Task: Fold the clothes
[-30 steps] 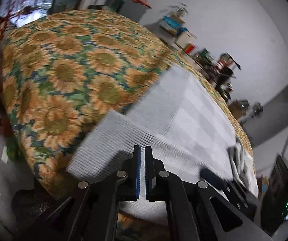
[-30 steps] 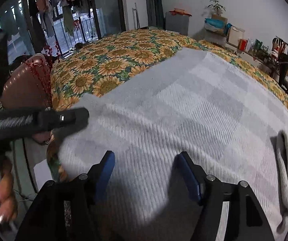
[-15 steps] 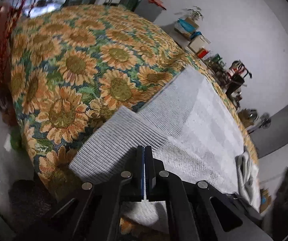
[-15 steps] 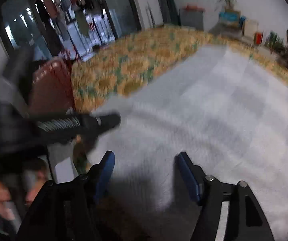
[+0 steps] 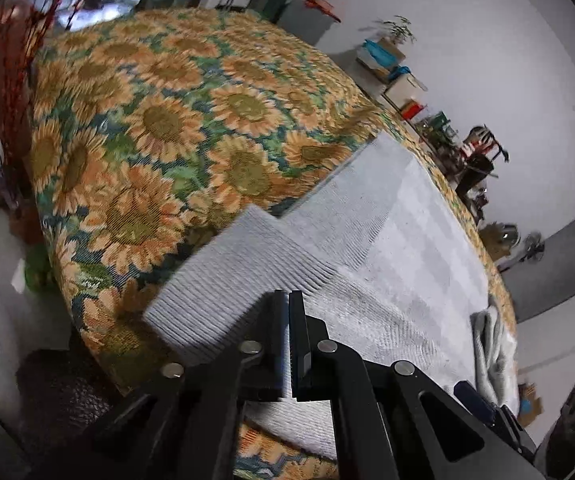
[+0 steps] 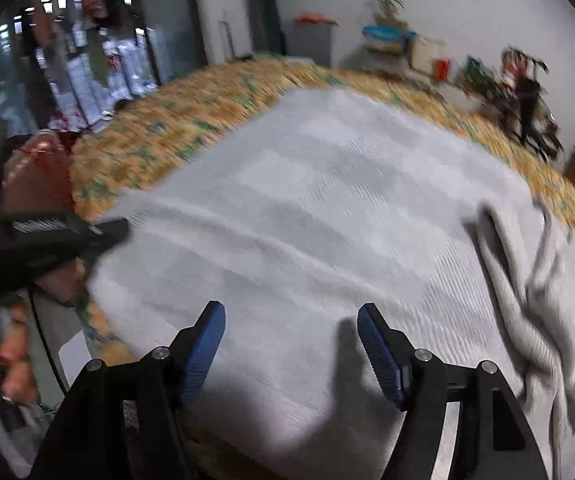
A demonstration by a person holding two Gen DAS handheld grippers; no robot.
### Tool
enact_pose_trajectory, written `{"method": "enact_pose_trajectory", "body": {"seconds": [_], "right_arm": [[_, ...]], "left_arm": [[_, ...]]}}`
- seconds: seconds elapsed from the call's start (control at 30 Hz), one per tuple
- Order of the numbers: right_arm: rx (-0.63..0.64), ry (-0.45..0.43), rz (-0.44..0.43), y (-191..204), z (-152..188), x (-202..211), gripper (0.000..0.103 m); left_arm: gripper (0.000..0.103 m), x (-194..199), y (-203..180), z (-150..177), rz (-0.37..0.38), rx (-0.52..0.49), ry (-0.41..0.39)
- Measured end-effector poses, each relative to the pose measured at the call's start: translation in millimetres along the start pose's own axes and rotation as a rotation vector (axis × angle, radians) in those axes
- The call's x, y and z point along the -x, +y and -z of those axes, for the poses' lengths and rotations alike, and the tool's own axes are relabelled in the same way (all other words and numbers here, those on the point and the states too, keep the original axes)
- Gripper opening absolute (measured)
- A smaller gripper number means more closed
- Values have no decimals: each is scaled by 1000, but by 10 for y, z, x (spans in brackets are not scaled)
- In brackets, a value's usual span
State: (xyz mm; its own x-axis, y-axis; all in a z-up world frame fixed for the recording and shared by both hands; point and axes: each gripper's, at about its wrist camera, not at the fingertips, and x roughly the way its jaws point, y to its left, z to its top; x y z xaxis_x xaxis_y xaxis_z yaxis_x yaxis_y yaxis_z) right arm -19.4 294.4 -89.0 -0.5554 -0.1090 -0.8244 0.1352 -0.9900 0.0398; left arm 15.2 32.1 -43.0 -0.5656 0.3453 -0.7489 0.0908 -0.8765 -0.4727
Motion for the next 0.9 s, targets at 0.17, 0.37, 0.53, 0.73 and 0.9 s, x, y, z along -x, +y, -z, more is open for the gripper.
{"method": "enact_pose_trajectory", "body": {"seconds": [0.17,0.37,0.53,0.73,0.9], "right_arm": [[11,-17,19,36,34,-53,80],[21,-26,1,29,8,-62,84],[-68,-9,5,-214,112,112,80],[-125,4,61,-425,256,144,84],[-106,-11,89,-349,222,66,93]], "left_arm": [[3,43,-378,118,30,-159,-21],[3,-55,-416,185,21,-188,22],[3,-75,-223,113,-1,-88,31],[3,-32,-257,112,29,-87,41],[3,-29,-592,263,138,-221,97]]}}
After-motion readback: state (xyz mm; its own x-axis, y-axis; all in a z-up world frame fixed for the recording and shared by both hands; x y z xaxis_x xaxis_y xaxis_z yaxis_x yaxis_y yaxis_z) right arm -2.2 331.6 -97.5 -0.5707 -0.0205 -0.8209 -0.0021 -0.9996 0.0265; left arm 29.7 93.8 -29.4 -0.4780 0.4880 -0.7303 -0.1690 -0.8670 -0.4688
